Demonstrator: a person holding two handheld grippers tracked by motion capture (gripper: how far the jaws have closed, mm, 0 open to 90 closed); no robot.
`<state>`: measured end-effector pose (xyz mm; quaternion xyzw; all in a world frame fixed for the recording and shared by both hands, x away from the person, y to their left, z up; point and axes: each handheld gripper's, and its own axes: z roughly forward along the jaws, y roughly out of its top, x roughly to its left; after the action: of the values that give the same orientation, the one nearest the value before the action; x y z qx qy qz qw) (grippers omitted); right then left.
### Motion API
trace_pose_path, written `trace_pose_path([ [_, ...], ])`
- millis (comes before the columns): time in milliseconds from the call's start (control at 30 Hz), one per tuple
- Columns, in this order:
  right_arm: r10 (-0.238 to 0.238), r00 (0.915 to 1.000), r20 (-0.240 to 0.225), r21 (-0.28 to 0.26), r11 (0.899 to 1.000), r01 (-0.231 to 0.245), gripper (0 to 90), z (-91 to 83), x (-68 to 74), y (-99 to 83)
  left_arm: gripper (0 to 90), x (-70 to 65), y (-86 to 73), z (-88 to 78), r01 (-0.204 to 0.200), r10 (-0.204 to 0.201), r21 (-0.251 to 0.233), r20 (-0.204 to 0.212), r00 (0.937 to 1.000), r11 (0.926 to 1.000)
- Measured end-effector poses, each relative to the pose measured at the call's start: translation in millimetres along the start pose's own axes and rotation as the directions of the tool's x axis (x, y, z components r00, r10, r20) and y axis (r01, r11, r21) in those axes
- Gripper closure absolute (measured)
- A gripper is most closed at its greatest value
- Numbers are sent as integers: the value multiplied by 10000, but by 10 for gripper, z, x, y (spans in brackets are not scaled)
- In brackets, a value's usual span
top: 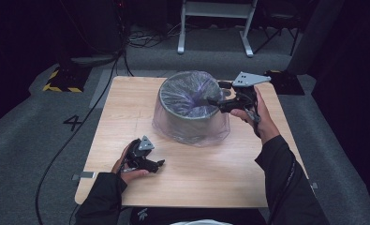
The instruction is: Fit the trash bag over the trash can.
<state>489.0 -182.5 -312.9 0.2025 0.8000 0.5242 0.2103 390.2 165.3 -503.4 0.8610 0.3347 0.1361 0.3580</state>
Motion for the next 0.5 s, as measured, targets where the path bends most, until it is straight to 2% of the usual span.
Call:
trace_pose_path([
  [500,116,9999,-97,462,9989,-111,218,245,-25,67,125,0,-1,1,3,-3,-15,-5,10000,10000],
])
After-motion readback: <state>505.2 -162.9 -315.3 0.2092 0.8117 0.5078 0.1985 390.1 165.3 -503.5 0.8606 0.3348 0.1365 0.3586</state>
